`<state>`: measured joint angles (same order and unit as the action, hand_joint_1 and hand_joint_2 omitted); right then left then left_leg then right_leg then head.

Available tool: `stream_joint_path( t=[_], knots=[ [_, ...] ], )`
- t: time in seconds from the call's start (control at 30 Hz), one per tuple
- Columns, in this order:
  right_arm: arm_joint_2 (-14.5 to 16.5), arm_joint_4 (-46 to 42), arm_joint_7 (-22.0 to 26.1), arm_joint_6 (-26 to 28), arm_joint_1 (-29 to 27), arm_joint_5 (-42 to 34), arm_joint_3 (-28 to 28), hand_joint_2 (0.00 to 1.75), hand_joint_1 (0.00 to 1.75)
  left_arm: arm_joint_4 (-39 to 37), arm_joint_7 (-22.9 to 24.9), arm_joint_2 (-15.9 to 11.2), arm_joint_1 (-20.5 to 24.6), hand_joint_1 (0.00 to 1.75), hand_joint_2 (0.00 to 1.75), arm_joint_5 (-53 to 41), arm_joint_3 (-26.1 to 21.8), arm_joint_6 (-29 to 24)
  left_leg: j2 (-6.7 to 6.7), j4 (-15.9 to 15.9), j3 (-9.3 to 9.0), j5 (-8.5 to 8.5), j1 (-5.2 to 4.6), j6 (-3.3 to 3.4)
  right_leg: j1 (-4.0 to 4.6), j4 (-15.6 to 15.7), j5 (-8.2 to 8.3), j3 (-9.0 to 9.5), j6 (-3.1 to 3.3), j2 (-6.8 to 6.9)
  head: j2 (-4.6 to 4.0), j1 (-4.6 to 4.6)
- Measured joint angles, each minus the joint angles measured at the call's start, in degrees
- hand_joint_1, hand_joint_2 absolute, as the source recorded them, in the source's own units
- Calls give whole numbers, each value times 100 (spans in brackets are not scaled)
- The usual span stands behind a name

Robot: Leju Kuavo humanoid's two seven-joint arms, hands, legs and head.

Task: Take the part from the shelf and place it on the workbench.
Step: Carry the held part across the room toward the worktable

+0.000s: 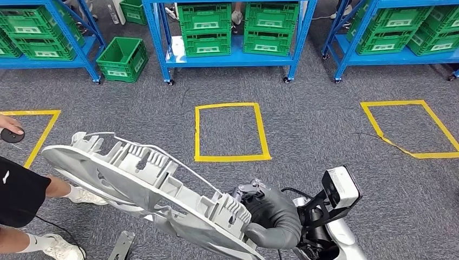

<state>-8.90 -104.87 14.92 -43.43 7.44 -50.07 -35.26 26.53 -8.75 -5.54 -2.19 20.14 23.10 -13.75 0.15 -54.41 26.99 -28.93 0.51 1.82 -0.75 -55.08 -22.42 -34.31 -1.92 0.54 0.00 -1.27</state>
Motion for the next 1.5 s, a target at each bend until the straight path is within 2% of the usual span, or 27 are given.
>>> stream_joint_path(
  t=[0.03,0.1,0.17,0.2,0.23,0.27,0.33,0.4,0.5,0.57,0.67,0.7,0.73,0.77,0.83,0.9,1.0,1.07,1.1,1.17,1.2,1.23,1.27,1.3,1.37,1.43,1.5],
  knots=[
    [-4,0,2,0,1,-1,-2,175,175,3,1,0,-4,0,175,2,0,0,9,18,25,52,-1,57,-11,-92,-55,-61,-4,-4,0,3],
    [-19,0,4,0,-1,-2,-4,175,175,16,1,3,-2,0,175,6,0,0,26,38,114,163,3,144,-24,-666,-387,-332,45,-19,0,12],
    [-38,1,5,-4,-7,-2,-10,175,175,26,1,2,-5,0,175,9,0,0,26,22,242,247,-19,174,-27,-1503,-783,-655,74,-26,0,17],
    [-48,1,5,-13,-10,-3,-15,175,175,27,1,1,-7,0,175,10,0,0,25,10,301,282,-29,173,-28,-1742,-884,-713,56,-26,0,17],
    [-57,2,7,-28,-11,-7,-19,175,175,31,1,1,-11,0,175,9,0,-3,24,-7,353,309,-36,167,-28,-1754,-902,-650,22,-26,0,17],
    [-66,2,13,-52,-11,-14,-21,175,175,38,1,2,-14,0,175,5,0,-7,20,-29,395,329,-40,157,-28,-1500,-838,-449,-19,-26,0,17],
    [-78,1,49,-119,-4,-33,-22,175,175,68,1,3,-19,0,175,-13,1,-18,11,-97,464,345,-55,131,-17,-624,-650,123,-57,-26,0,18],
    [-85,-2,92,-191,-1,-45,-22,175,175,100,4,-1,-23,0,175,-34,2,-28,9,-162,526,355,-78,90,4,-99,-551,431,-8,-29,0,15],
    [-87,-4,108,-241,-8,-44,-22,175,175,130,14,-12,-48,0,175,-61,4,-38,10,-188,574,384,-71,-4,2,-54,-497,425,99,-37,0,13],
    [-84,-4,107,-245,-8,-38,-22,175,175,143,16,-22,-68,0,175,-75,7,-48,4,-333,632,264,-45,-80,-37,-32,-458,424,157,-38,0,10],
    [-80,-4,105,-247,-11,-31,-24,175,175,151,23,-47,-89,0,175,-83,8,-64,2,-1324,1039,-300,0,-182,-41,-33,-431,401,199,-37,0,5],
    [-80,-4,108,-251,-17,-26,-24,175,175,157,28,-49,-97,0,175,-87,9,-67,2,-1661,1181,-426,11,-200,-35,-39,-427,388,203,-36,0,5],
    [-80,-4,119,-262,-26,-16,-24,175,175,164,34,-49,-106,0,175,-91,11,-69,2,-1815,1237,-440,19,-206,-31,-47,-425,379,203,-36,0,5],
    [-80,-4,137,-282,-34,1,-22,175,175,173,40,-49,-114,0,175,-93,13,-69,2,-1737,1180,-343,24,-201,-29,-57,-425,375,202,-38,0,5],
    [-70,-7,189,-344,-41,43,-19,175,175,183,50,-56,-120,0,175,-95,16,-69,36,-1019,797,23,23,-157,-26,-74,-426,379,198,-36,0,6],
    [-48,-21,231,-407,-37,83,-15,175,175,184,54,-66,-117,0,175,-95,17,-62,90,-390,497,225,-10,-96,14,-94,-419,356,175,-29,0,6],
    [-27,-45,260,-453,-39,121,-7,175,175,186,53,-72,-125,0,175,-91,20,-41,62,-246,493,243,-40,-4,46,-95,-401,298,95,20,0,8],
    [-28,-64,269,-460,-37,144,4,175,175,186,50,-71,-132,0,175,-90,21,-28,11,-184,498,305,-18,83,42,-215,-486,217,67,38,0,13],
    [-30,-74,274,-461,-36,158,10,175,175,186,50,-68,-130,0,175,-89,22,-23,-15,-154,502,336,-6,123,39,-447,-611,101,78,30,0,17],
    [-33,-83,285,-463,-48,195,18,175,175,186,49,-62,-127,0,175,-81,22,-22,-75,-149,539,367,-12,168,29,-1241,-956,-274,128,2,0,21],
    [-34,-83,288,-463,-57,211,20,175,175,185,49,-60,-128,0,175,-75,22,-22,-111,-152,559,376,-17,175,27,-1632,-1091,-457,131,-5,0,20],
    [-37,-83,291,-461,-63,227,20,175,175,185,49,-59,-128,0,175,-67,22,-23,-153,-157,573,385,-23,177,26,-1842,-1144,-549,109,-11,0,20],
    [-39,-83,292,-458,-66,239,20,175,175,184,49,-58,-128,0,175,-57,22,-24,-199,-164,582,392,-26,174,25,-1811,-1103,-522,69,-18,0,20],
    [-40,-83,294,-455,-67,250,20,175,175,184,49,-58,-126,0,175,-50,22,-24,-252,-174,585,396,-27,167,24,-1535,-979,-370,21,-37,0,20],
    [-40,-83,297,-450,-66,261,20,175,175,184,46,-51,-120,0,175,-40,22,-24,-361,-210,598,396,-39,144,22,-668,-675,88,-28,-179,0,21],
    [-40,-86,302,-447,-65,262,20,175,175,183,40,-42,-117,0,175,-37,22,-24,-450,-244,642,406,-53,95,30,-172,-520,335,18,-281,0,17],
    [-37,-90,304,-446,-63,263,20,175,175,181,36,-41,-129,0,175,-33,22,-24,-517,-247,689,433,-50,31,37,-122,-485,345,87,-233,0,15]
  ],
)
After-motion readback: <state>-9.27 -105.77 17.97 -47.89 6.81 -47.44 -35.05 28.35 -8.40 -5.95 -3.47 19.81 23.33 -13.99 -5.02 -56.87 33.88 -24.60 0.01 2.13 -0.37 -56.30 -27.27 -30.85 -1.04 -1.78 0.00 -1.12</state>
